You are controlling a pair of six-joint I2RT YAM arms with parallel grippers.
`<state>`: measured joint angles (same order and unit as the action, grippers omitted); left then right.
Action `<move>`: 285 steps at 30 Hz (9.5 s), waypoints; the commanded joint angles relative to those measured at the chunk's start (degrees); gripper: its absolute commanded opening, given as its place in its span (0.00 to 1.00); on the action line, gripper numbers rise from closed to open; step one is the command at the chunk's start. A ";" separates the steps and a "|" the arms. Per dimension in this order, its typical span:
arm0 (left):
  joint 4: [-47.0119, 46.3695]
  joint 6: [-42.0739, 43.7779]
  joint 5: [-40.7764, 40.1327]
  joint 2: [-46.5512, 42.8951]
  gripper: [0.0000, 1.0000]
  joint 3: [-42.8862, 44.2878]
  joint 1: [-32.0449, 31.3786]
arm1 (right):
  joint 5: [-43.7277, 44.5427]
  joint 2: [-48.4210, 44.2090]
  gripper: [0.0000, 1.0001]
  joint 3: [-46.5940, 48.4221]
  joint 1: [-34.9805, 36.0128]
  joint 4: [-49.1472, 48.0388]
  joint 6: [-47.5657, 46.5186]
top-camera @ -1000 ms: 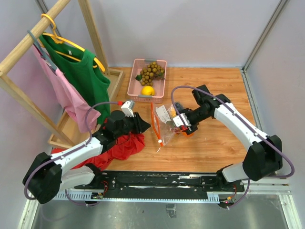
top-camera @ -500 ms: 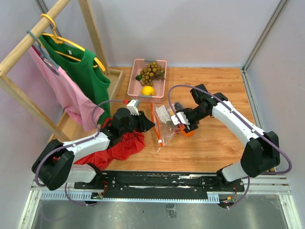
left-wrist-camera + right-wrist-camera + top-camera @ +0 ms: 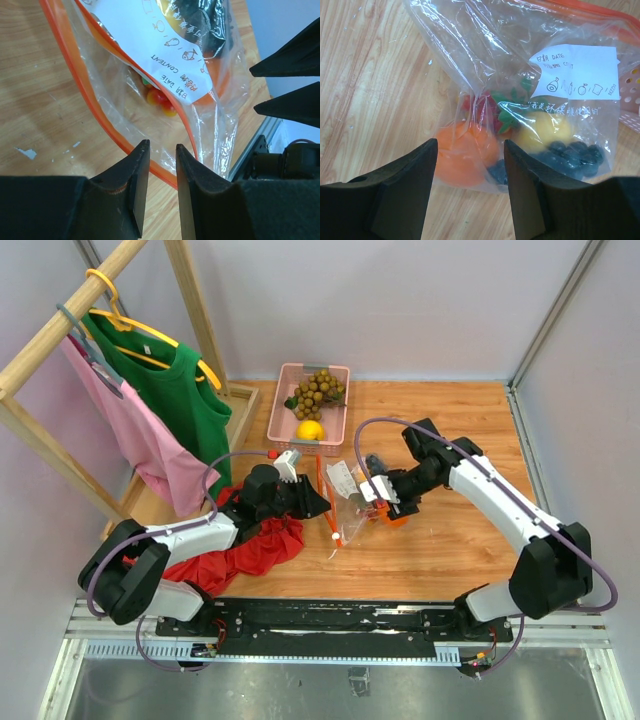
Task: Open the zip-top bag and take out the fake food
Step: Pick up the fake fruit from the zipper food storage bag.
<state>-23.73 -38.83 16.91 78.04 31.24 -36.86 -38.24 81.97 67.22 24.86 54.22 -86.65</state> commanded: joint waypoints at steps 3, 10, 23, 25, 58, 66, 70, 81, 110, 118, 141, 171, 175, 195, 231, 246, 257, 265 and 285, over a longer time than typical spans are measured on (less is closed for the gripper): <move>-2.72 -0.85 3.01 -0.23 0.32 1.40 -0.32 | 0.78 -3.34 0.57 -1.47 0.58 1.09 2.19; -2.73 -1.54 3.57 -0.65 0.32 1.21 -0.57 | 0.59 -4.17 0.57 -2.59 0.27 0.80 1.81; -2.64 -2.13 3.53 0.42 0.33 1.36 -2.16 | -1.17 -4.16 0.57 -2.56 0.28 -0.16 1.51; -2.71 -2.03 3.77 0.74 0.33 1.43 -2.16 | -1.31 -3.95 0.57 -2.68 0.30 -0.19 1.48; -1.01 2.79 2.83 1.17 0.32 2.94 -2.21 | -6.23 -5.72 0.58 -3.02 0.20 -2.28 6.00; -0.34 2.90 2.83 0.59 0.32 2.55 -2.17 | -6.50 -5.81 0.58 -2.60 0.23 -1.57 6.95; -0.08 2.77 2.59 0.29 0.32 2.71 -2.21 | -6.50 -6.24 0.58 -2.61 0.19 -1.87 6.99; 0.33 2.34 2.57 0.20 0.32 3.47 -2.16 | -7.22 -8.13 0.59 -3.47 0.19 -3.85 7.97; 5.50 1.62 -1.48 1.26 0.19 6.16 0.12 | -2.94 1.63 0.56 1.11 0.52 -9.29 9.51; 6.57 1.96 0.84 6.75 0.19 9.44 0.12 | -0.13 4.74 0.48 1.57 1.24 -9.33 8.90; 1.02 -4.17 5.92 15.07 0.35 13.19 0.04 | -5.07 3.01 0.29 4.26 -1.63 -7.46 17.08; -7.51 -11.55 5.42 17.19 0.35 10.31 -0.49 | 2.21 10.20 0.56 15.02 -8.84 -13.28 47.36; -7.97 -11.97 5.30 17.19 0.35 9.90 -0.58 | 2.90 10.59 0.60 14.78 -8.93 -14.00 51.43; -7.76 -13.66 3.12 16.23 0.36 8.16 -0.58 | 13.16 17.24 0.64 15.00 -8.25 -20.19 76.81; -1.43 -14.04 1.26 21.56 0.58 15.42 -0.58 | 8.78 19.22 0.22 7.69 -6.09 -19.55 77.60; 11.44 -9.10 -2.28 23.40 0.57 22.05 -2.34 | 4.26 16.75 0.21 5.04 -5.89 -22.91 79.62; 12.47 -8.06 -3.03 19.78 0.02 23.22 -2.34 | 6.97 15.11 0.20 4.16 -5.86 -23.17 77.95; 8.73 -9.59 -5.34 10.86 0.00 17.49 -2.29 | 10.08 12.67 0.16 2.88 -5.95 -23.64 75.93; 10.65 -12.09 -8.38 -2.47 0.00 8.14 -2.26 | 11.32 11.59 0.15 1.75 -6.69 -24.68 76.13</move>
<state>-12.49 -49.58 9.56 77.67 40.51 -38.83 -26.85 95.33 69.67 18.31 30.17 -10.55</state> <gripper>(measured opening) 0.016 0.153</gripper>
